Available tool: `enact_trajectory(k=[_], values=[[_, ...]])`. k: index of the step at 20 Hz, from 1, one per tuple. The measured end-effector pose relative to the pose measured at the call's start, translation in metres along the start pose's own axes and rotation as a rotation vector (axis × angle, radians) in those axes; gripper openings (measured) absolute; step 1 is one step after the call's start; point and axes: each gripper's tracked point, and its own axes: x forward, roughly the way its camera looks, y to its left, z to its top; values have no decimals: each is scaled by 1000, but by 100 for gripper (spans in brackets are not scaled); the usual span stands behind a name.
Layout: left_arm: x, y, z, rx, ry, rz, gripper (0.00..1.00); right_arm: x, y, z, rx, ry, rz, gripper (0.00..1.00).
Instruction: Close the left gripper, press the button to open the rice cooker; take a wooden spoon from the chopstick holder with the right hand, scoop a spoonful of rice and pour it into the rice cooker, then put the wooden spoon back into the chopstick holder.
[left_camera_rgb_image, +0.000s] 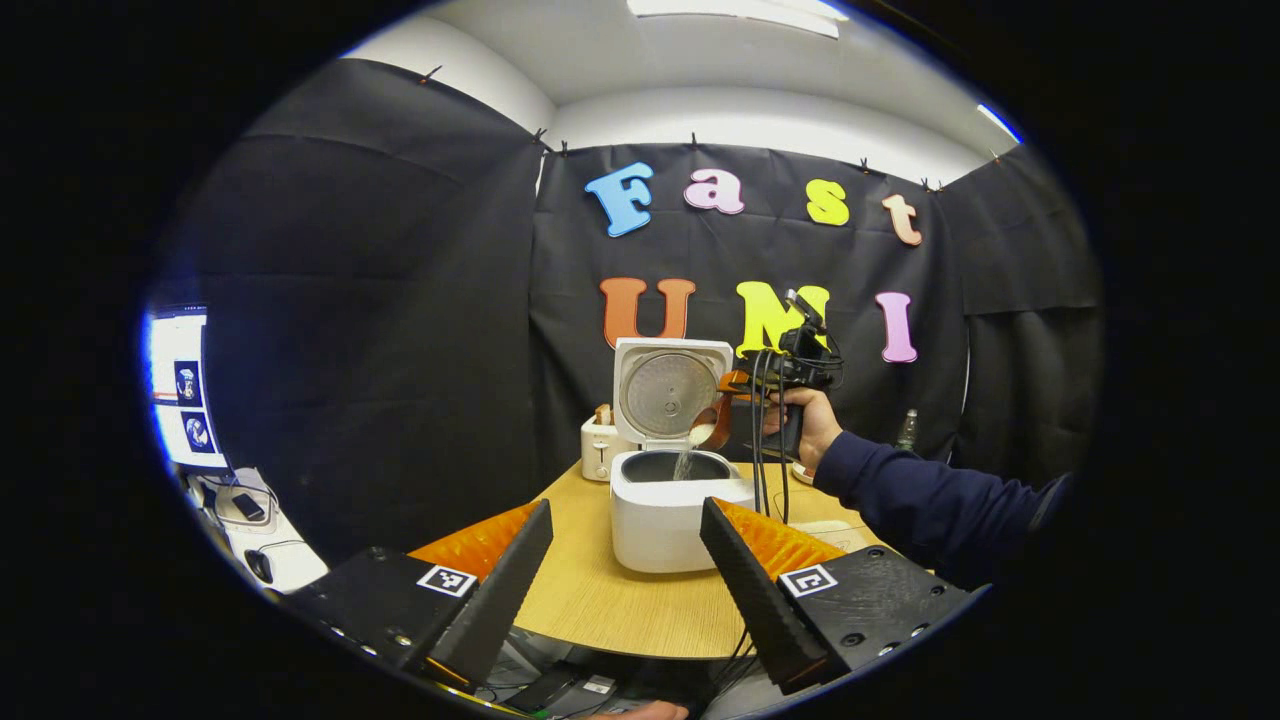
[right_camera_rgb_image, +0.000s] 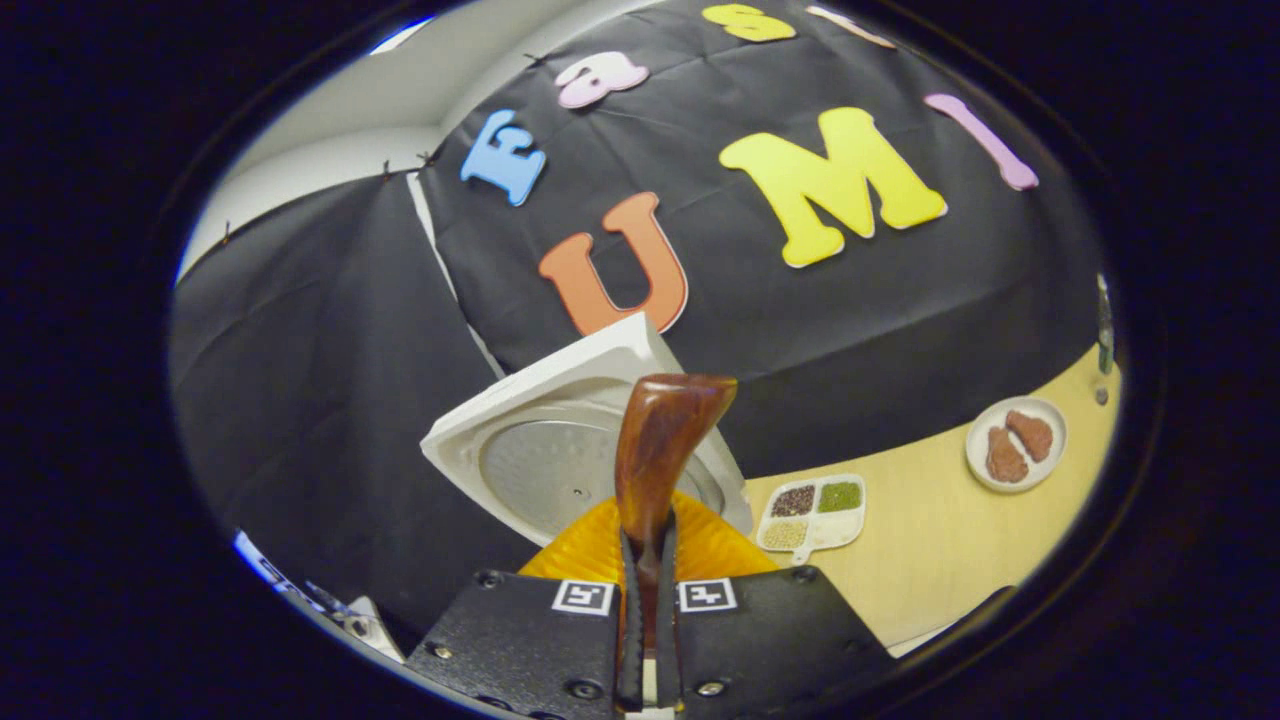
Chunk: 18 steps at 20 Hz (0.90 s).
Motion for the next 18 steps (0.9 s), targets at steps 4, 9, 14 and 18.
enact_trajectory(k=[4, 9, 14, 18], values=[[1, 1, -4, -8, 12, -1, 95, 1, 11, -4, -190, -14, -4, 10], [0, 0, -6, 1, 17, 3, 95, -6, 34, -11, -311, -12, 27, 10], [-1, -3, -4, 2, 18, 2, 94, -19, 53, -7, -502, -73, 10, 10], [2, -8, -6, 8, 27, 0, 94, -32, 59, -1, -668, -154, -17, 11]])
